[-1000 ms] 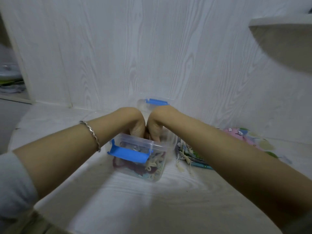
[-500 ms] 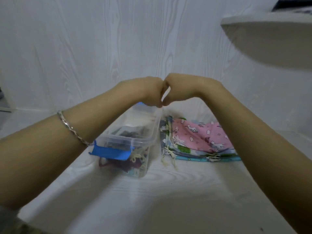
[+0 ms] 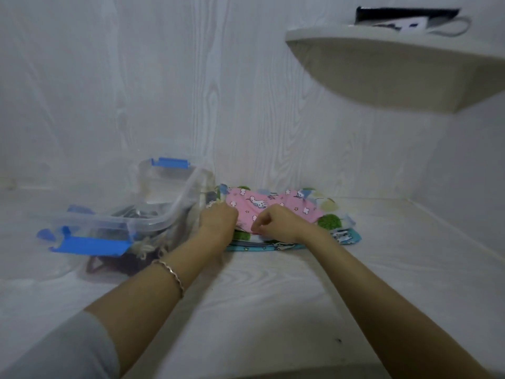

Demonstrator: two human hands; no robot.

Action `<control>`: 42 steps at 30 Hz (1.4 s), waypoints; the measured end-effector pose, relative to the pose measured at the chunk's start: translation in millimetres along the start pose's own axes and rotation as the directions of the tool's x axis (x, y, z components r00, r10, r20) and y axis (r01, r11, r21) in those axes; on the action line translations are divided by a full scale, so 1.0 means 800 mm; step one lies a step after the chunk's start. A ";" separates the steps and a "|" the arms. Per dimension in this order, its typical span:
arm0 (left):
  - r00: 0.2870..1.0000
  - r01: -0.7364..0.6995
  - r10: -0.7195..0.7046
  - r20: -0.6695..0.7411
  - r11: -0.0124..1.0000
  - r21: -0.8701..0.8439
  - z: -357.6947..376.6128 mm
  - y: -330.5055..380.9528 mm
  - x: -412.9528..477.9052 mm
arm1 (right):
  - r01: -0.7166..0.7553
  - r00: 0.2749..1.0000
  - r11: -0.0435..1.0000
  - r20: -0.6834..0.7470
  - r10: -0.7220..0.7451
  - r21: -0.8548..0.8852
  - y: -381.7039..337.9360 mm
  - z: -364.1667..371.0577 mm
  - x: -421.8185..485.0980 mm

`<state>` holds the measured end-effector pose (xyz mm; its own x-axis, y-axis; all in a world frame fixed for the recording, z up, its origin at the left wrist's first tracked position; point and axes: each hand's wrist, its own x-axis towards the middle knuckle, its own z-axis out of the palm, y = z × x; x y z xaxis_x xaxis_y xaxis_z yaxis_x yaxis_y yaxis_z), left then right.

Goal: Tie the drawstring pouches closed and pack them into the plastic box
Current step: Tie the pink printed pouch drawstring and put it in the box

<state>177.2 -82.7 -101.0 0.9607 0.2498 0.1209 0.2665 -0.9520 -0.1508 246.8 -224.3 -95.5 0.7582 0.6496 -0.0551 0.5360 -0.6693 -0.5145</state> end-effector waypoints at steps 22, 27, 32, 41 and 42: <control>0.941 0.338 0.090 0.327 -0.150 -0.929 -0.046 0.027 -0.053 | 0.421 0.682 0.856 -0.727 -0.081 0.300 -0.030 -0.025 -0.012; 0.932 0.314 -0.032 0.362 -0.430 -0.846 -0.082 0.031 -0.048 | 0.513 0.645 0.788 -0.758 -0.093 0.340 -0.041 -0.066 -0.036; 0.937 0.084 -0.291 0.194 -0.352 -0.932 -0.091 0.025 -0.030 | 0.529 0.714 0.680 -0.700 -0.033 0.508 -0.047 -0.088 -0.058; 0.872 -0.308 -0.483 -0.080 -0.415 -0.856 -0.146 0.003 -0.052 | 0.582 0.738 0.500 -0.675 0.005 0.641 -0.066 -0.111 -0.086; 0.860 -0.335 -0.502 -0.089 -0.425 -0.841 -0.152 -0.001 -0.052 | 0.588 0.737 0.475 -0.675 0.017 0.654 -0.068 -0.114 -0.088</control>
<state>127.4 -113.6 13.6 0.6855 0.6774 0.2669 -0.5002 0.1718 0.8487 198.3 -266.3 14.7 0.8189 0.2240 0.5284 0.4579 0.2999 -0.8369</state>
